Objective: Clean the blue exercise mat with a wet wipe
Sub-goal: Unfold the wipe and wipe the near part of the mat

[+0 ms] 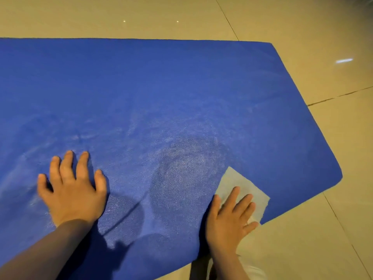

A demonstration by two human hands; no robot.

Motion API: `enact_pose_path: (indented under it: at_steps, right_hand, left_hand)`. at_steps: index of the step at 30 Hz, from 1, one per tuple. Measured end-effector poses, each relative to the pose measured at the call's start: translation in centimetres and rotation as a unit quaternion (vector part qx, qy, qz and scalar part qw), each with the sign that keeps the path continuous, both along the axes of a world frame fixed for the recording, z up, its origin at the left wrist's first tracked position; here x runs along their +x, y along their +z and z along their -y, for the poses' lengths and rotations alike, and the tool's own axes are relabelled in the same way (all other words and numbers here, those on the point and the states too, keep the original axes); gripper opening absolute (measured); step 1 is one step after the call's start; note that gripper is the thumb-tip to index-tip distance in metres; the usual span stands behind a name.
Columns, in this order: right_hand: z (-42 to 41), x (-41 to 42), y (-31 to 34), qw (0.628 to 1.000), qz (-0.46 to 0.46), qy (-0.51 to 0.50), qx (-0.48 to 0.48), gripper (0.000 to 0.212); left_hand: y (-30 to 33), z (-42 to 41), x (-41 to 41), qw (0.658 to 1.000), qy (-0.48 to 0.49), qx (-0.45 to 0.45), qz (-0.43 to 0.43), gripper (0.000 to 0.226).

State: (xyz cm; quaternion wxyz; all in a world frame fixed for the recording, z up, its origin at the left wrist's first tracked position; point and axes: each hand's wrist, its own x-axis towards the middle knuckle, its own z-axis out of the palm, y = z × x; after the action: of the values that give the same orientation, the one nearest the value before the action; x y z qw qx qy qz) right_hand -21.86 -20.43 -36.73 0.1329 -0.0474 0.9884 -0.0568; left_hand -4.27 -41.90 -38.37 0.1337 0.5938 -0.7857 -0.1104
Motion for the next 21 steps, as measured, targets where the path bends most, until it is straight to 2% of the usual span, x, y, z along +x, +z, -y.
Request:
enact_pose_path:
  at_steps: [3, 5, 7, 10, 12, 14, 16, 18, 21]
  right_hand:
    - [2.5, 8.1, -0.8, 0.988, -0.039, 0.145, -0.015, 0.066]
    - [4.2, 12.3, -0.3, 0.979, -0.025, 0.2, -0.03, 0.065]
    - [4.9, 13.2, 0.5, 0.969, 0.0, 0.244, -0.046, 0.063]
    - [3.0, 9.2, 0.4, 0.955, 0.001, 0.287, -0.079, 0.058]
    - [1.1, 3.6, 0.3, 0.969, -0.019, 0.236, -0.066, 0.06]
    - [-0.5, -3.2, 0.6, 0.992, 0.016, 0.121, -0.036, 0.058]
    - [-2.4, -9.7, 1.1, 0.999, 0.001, 0.031, -0.014, 0.057]
    - [-3.8, -13.9, 1.3, 1.0, -0.013, -0.01, 0.007, 0.058]
    - [-4.4, -15.5, 0.9, 0.999, -0.027, -0.034, 0.009, 0.058]
  left_hand:
    - [0.0, -0.2, -0.1, 1.0, -0.005, -0.013, -0.018, 0.06]
    - [-0.2, -0.2, 0.0, 0.999, -0.007, -0.028, -0.031, 0.057]
    - [-0.6, 0.0, 0.3, 0.999, -0.021, -0.034, -0.029, 0.057]
    - [-0.9, 0.6, 0.6, 0.999, -0.039, 0.003, 0.001, 0.063]
    - [-0.9, 0.8, 0.7, 0.999, -0.036, 0.007, 0.002, 0.064]
    - [-0.9, 0.5, 0.6, 0.999, -0.037, -0.01, -0.004, 0.062]
    - [-0.9, 0.3, 0.5, 0.999, -0.034, -0.024, -0.017, 0.06]
    - [-0.6, 0.1, 0.2, 0.999, -0.016, -0.008, -0.027, 0.06]
    - [-0.2, -0.2, 0.0, 1.0, -0.011, -0.007, -0.021, 0.06]
